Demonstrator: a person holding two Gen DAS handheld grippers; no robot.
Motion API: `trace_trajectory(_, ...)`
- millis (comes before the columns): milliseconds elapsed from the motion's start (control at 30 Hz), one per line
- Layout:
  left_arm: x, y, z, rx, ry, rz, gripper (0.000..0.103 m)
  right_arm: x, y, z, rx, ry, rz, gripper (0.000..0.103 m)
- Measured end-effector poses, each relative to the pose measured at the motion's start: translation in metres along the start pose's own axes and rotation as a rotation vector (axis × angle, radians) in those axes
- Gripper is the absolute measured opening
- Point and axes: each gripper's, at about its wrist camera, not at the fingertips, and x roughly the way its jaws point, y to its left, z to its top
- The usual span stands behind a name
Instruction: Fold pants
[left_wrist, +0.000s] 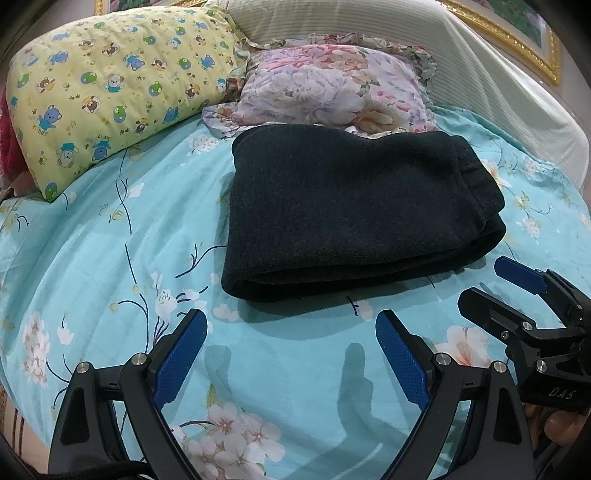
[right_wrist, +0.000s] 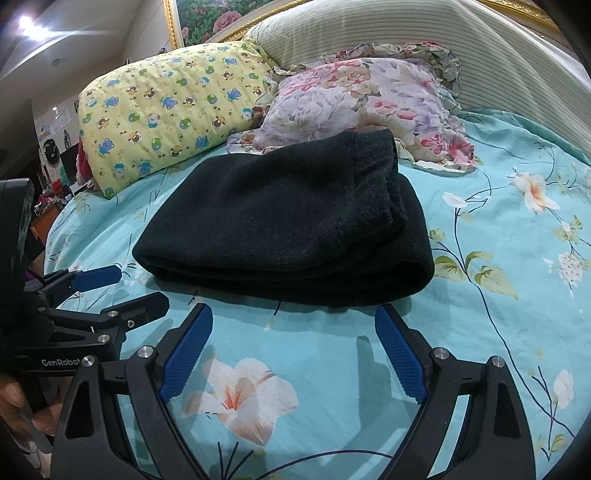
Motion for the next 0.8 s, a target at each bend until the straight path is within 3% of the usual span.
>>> trace_trajectory(800, -0.0080, -0.0051, 0.0033, 0.012, -0.020, 0.002, 0.094, -0.0077, -0.0030, 0.0045, 0.011, -0.036, 0.011, 0.090)
